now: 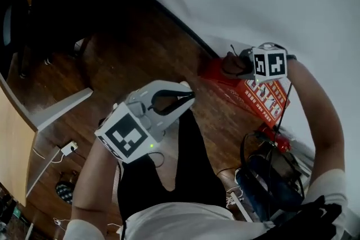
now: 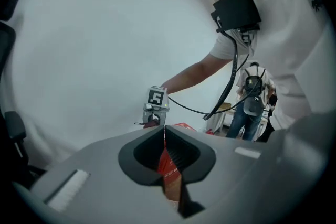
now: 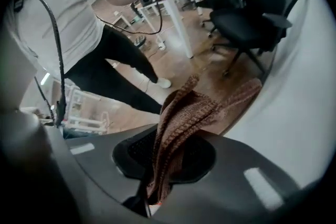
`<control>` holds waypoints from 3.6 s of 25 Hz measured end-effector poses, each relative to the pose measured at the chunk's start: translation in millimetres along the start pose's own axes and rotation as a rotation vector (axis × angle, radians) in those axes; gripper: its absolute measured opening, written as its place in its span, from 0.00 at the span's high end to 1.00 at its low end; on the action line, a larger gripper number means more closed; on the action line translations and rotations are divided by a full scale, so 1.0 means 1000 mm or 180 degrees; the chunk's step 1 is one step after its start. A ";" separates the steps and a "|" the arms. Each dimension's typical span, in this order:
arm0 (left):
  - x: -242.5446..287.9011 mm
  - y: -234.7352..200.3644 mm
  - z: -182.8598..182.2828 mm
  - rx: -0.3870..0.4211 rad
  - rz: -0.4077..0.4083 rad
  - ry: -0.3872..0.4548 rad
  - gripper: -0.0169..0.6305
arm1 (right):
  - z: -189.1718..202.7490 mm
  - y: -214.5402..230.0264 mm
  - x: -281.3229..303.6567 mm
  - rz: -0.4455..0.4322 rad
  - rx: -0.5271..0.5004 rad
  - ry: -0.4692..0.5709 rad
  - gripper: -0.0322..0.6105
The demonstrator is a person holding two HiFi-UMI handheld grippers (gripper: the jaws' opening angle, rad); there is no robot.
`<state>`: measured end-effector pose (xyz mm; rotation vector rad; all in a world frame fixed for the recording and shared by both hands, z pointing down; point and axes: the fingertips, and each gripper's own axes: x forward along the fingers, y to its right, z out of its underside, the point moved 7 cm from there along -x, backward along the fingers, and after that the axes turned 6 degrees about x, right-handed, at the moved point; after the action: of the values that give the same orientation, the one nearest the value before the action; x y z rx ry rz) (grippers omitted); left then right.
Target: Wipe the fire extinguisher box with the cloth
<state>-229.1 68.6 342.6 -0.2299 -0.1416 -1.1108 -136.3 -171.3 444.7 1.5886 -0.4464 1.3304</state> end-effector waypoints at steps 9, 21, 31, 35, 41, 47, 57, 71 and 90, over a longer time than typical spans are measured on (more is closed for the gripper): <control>0.058 -0.034 0.040 -0.0520 -0.0555 0.0000 0.97 | 0.038 0.050 0.096 -0.1399 -0.0571 -0.1095 0.87; 0.100 -0.059 0.088 -0.0853 -0.0635 -0.0122 0.97 | 0.063 0.095 0.216 -0.1804 -0.0751 -0.1284 0.87; 0.125 -0.080 0.132 -0.1035 -0.0766 -0.0004 0.97 | 0.072 0.158 0.319 -0.1715 -0.0652 -0.1499 0.87; 0.116 -0.095 0.144 -0.1187 -0.0786 0.0067 0.97 | 0.071 0.174 0.343 -0.1583 -0.0564 -0.1554 0.87; 0.132 -0.089 0.170 -0.1225 -0.0789 0.0041 0.97 | 0.089 0.191 0.389 -0.1152 -0.0507 -0.1560 0.87; 0.121 -0.084 0.150 -0.1151 -0.0684 0.0092 0.97 | 0.058 0.188 0.353 -0.0959 -0.0339 -0.1391 0.87; 0.070 -0.045 0.053 -0.0569 -0.0200 0.0321 0.97 | -0.014 0.161 0.190 -0.0130 0.0503 -0.0427 0.87; -0.044 0.095 -0.083 0.0145 0.0940 0.0381 0.97 | -0.081 -0.220 -0.030 0.1844 0.2919 0.2890 0.87; -0.196 0.536 -0.099 0.0382 0.1104 0.0182 0.97 | -0.179 -0.826 0.117 0.3162 0.4007 0.4179 0.87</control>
<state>166.2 441.3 141.9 -0.1095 -0.1119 -0.7605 447.7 389.2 173.9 0.7871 0.6957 3.4242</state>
